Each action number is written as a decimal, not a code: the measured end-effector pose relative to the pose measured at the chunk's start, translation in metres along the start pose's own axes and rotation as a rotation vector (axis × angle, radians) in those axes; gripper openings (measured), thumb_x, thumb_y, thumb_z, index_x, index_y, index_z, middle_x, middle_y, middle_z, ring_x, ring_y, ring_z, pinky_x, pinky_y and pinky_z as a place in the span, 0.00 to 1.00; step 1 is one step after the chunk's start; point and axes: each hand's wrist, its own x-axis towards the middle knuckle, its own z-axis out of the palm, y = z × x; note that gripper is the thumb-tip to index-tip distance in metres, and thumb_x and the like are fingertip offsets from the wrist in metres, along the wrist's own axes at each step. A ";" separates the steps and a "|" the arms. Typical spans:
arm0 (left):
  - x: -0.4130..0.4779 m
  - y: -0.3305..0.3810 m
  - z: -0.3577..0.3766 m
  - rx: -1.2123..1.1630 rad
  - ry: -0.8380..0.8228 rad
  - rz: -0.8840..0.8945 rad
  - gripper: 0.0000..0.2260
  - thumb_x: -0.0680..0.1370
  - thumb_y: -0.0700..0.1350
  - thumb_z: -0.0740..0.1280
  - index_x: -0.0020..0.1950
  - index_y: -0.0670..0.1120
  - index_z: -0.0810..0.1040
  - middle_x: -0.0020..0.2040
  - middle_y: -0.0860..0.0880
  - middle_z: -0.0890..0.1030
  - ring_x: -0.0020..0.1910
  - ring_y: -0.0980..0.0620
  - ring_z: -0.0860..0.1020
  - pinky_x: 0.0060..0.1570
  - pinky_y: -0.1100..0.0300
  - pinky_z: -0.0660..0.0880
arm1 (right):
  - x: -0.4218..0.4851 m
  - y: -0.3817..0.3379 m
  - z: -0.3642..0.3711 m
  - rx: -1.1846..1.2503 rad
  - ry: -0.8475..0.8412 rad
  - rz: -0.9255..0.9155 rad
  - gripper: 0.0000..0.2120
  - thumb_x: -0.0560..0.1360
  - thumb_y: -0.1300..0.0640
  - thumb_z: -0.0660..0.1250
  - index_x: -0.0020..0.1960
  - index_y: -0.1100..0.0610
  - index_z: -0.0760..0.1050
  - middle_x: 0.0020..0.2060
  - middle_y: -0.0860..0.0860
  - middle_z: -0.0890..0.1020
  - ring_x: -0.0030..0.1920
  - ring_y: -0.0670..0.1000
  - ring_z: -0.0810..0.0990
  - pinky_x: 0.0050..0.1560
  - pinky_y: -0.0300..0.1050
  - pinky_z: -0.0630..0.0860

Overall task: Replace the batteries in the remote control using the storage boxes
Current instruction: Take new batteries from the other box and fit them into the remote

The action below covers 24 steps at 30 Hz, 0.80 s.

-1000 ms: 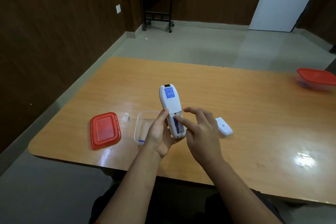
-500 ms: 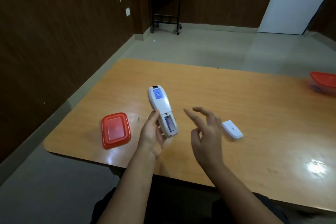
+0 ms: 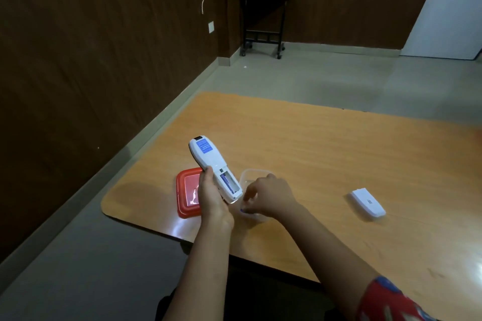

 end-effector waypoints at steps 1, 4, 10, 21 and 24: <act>0.000 0.000 0.001 0.001 0.001 0.000 0.18 0.80 0.52 0.59 0.65 0.45 0.75 0.58 0.43 0.80 0.57 0.44 0.79 0.54 0.53 0.74 | 0.003 0.001 0.000 0.007 -0.004 0.006 0.14 0.70 0.42 0.68 0.53 0.45 0.81 0.52 0.45 0.82 0.59 0.53 0.71 0.50 0.46 0.68; -0.001 0.000 0.003 -0.002 -0.003 -0.001 0.17 0.80 0.51 0.59 0.65 0.45 0.75 0.55 0.45 0.80 0.53 0.46 0.79 0.53 0.53 0.74 | 0.006 0.007 -0.001 0.021 0.017 0.038 0.13 0.71 0.42 0.67 0.52 0.47 0.81 0.50 0.46 0.83 0.59 0.51 0.72 0.49 0.46 0.70; -0.008 -0.005 0.011 0.006 -0.017 0.005 0.17 0.80 0.51 0.59 0.66 0.46 0.73 0.58 0.45 0.80 0.56 0.46 0.79 0.55 0.51 0.75 | 0.004 0.011 0.007 0.041 0.101 0.052 0.10 0.73 0.46 0.68 0.51 0.48 0.82 0.49 0.47 0.83 0.55 0.51 0.73 0.44 0.43 0.68; -0.032 -0.019 0.027 -0.033 -0.215 -0.031 0.16 0.81 0.50 0.57 0.63 0.46 0.75 0.48 0.47 0.81 0.41 0.52 0.80 0.39 0.60 0.78 | -0.093 0.037 -0.049 1.297 0.541 0.054 0.05 0.70 0.66 0.73 0.44 0.59 0.81 0.43 0.51 0.86 0.45 0.46 0.84 0.48 0.38 0.80; -0.038 -0.030 0.031 0.035 -0.271 -0.062 0.19 0.80 0.52 0.58 0.65 0.44 0.75 0.52 0.45 0.80 0.47 0.50 0.80 0.52 0.55 0.76 | -0.104 0.045 -0.039 1.381 0.653 0.096 0.06 0.70 0.67 0.73 0.44 0.59 0.80 0.43 0.52 0.86 0.46 0.47 0.84 0.46 0.37 0.79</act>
